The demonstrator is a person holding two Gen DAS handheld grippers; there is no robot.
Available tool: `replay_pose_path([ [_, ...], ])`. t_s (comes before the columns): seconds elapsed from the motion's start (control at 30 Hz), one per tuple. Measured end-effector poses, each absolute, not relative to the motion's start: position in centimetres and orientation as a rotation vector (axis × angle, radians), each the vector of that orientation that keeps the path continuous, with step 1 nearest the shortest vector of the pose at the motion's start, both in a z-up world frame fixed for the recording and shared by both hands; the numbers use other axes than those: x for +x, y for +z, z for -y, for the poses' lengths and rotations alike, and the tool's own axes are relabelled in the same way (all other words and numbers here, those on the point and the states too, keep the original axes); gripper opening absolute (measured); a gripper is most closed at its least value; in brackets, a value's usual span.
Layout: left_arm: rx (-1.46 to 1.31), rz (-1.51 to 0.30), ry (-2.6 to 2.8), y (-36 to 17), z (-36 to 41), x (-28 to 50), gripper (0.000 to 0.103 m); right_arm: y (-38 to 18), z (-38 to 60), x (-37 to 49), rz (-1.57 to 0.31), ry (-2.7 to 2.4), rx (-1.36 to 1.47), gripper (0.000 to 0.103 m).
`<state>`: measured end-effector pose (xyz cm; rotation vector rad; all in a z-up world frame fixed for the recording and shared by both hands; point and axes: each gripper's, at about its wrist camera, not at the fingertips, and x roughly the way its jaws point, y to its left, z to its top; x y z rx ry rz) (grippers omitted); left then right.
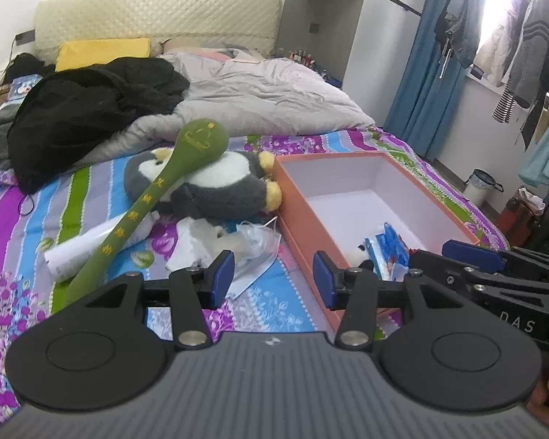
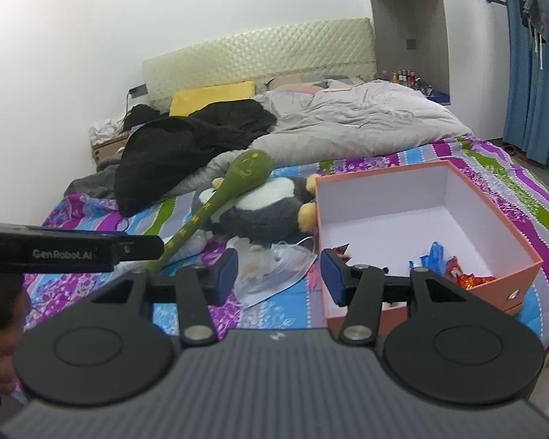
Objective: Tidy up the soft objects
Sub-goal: 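Withdraw both grippers from the box back toward the pile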
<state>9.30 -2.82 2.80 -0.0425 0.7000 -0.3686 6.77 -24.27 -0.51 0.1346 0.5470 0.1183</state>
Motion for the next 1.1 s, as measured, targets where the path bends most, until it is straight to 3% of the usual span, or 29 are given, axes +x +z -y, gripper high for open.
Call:
replay_pose_path([
  [1.1, -0.142, -0.833, -0.203, -6.3, -4.5, 5.7, 0.054, -6.7, 17.7, 6.5, -0.710, 0.232, 0.058, 0.053],
])
